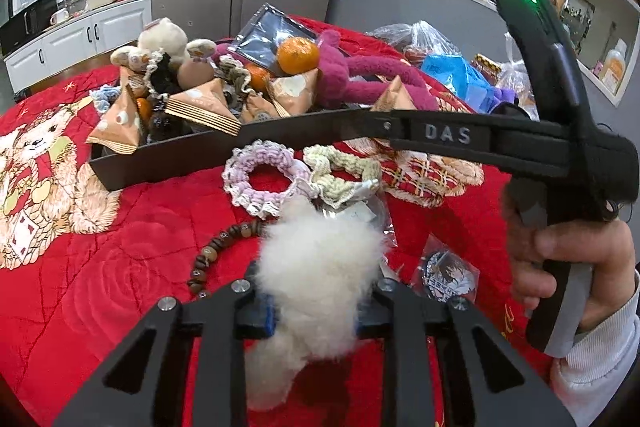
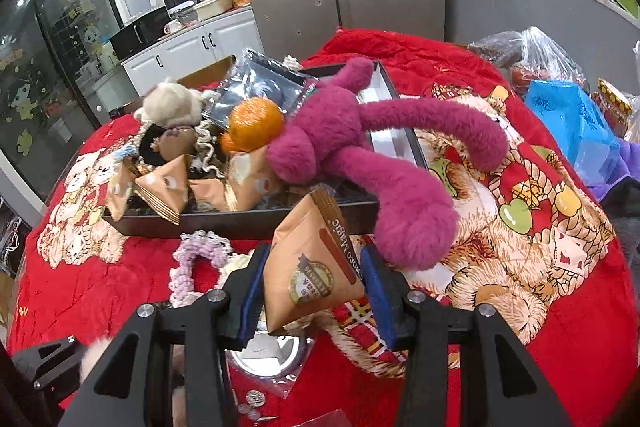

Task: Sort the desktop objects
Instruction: 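Carry the white plush and Choco Magic pack over the dark tray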

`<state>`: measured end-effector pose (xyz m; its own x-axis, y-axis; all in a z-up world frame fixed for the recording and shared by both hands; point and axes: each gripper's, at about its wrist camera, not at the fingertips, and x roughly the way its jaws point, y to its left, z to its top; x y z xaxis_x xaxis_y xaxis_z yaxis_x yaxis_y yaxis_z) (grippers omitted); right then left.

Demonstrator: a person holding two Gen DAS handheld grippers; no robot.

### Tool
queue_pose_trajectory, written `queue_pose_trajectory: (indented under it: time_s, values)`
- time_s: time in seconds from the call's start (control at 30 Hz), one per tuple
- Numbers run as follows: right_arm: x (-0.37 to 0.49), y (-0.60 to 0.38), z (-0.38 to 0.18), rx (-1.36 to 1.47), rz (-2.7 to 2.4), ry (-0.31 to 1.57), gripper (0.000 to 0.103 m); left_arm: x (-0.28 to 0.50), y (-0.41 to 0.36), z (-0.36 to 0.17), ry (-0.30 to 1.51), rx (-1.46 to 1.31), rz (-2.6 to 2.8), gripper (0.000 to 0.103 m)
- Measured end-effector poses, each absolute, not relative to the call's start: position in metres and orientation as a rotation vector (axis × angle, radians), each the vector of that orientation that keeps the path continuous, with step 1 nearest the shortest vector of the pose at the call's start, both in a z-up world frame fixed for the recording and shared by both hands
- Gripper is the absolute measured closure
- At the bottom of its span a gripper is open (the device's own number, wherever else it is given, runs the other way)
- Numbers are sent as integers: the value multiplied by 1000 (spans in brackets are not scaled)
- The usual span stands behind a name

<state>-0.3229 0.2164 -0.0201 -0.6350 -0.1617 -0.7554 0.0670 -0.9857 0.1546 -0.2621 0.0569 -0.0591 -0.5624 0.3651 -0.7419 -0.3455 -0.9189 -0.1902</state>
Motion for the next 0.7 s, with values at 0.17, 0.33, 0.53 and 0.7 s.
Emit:
queue_pose_trajectory:
  time_s: [0.17,0.33,0.53,0.7]
  values:
    - [-321,215,-14,1260,-2722,-164,57,-260,48,-47,-54,-1153,2505,77]
    - [-315,211,-7,1233,-2718,-151,57,-259,44,-36,-65,-1123,2520,77]
    - [-310,202,4,1194,-2713,-143,57,-261,39,-27,-80,-1110,2539,77]
    - [-308,197,6,1189,-2704,-134,57,-264,33,-22,-108,-1114,2548,77]
